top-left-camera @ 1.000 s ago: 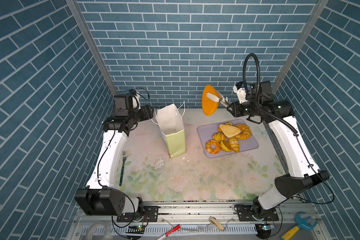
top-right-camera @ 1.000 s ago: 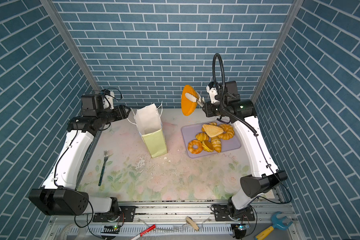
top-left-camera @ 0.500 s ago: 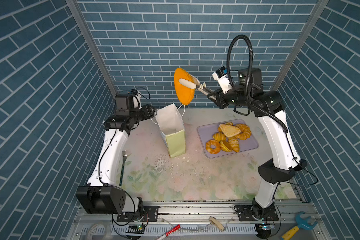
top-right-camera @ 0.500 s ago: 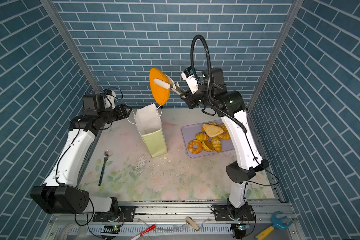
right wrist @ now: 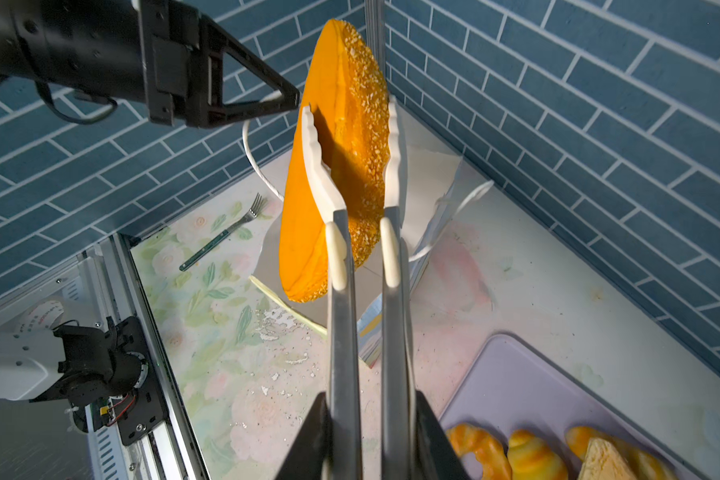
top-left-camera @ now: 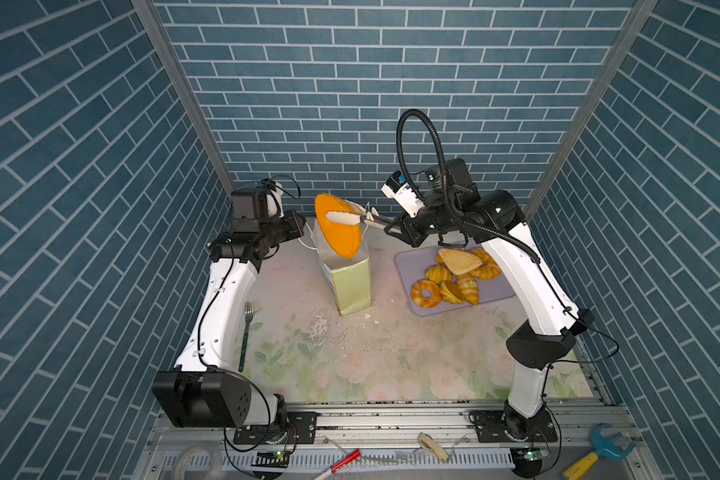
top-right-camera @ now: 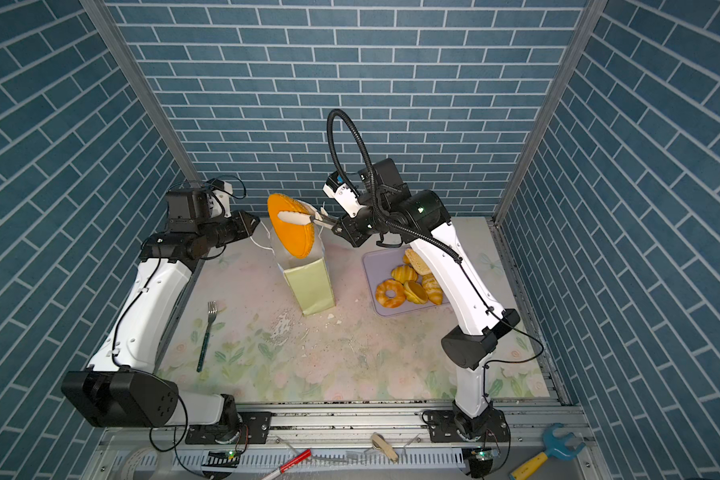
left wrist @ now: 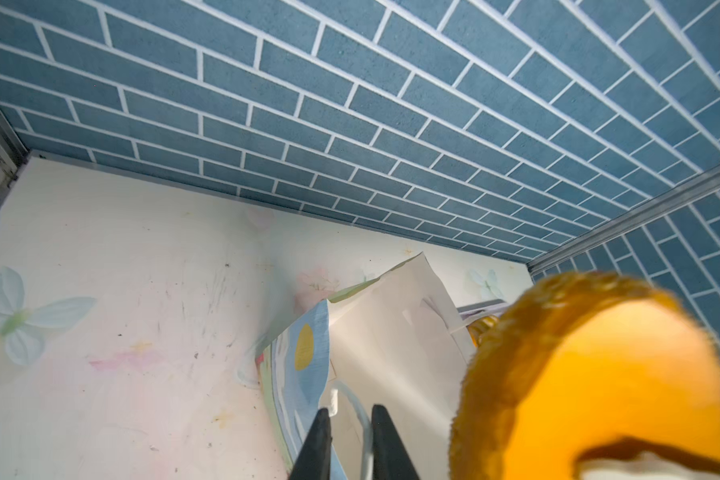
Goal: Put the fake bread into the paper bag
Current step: 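Lift the orange bun half with the tongs and carry it over the paper bag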
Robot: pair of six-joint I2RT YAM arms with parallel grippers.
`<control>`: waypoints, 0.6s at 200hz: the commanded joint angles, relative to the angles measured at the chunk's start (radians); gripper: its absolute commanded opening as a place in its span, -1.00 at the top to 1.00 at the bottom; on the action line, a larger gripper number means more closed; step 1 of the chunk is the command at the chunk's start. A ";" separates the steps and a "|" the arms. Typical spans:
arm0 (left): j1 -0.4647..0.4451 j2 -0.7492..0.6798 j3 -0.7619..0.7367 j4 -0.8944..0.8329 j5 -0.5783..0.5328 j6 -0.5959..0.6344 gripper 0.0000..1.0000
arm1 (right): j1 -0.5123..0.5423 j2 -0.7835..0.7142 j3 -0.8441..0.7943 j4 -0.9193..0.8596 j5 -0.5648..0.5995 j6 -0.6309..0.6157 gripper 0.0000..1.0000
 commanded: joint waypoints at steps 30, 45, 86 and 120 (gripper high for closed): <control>0.001 0.010 -0.024 0.049 0.021 -0.023 0.84 | 0.029 0.019 0.007 -0.005 0.071 -0.043 0.86; 0.001 0.010 -0.027 0.053 0.024 -0.027 0.86 | 0.032 0.036 0.009 -0.008 0.076 -0.041 0.84; -0.001 0.016 -0.024 0.055 0.038 -0.029 0.88 | 0.046 0.105 0.072 -0.054 0.115 -0.047 0.77; -0.002 0.022 -0.022 0.058 0.040 -0.031 0.92 | 0.048 0.123 0.080 -0.056 0.123 -0.048 0.52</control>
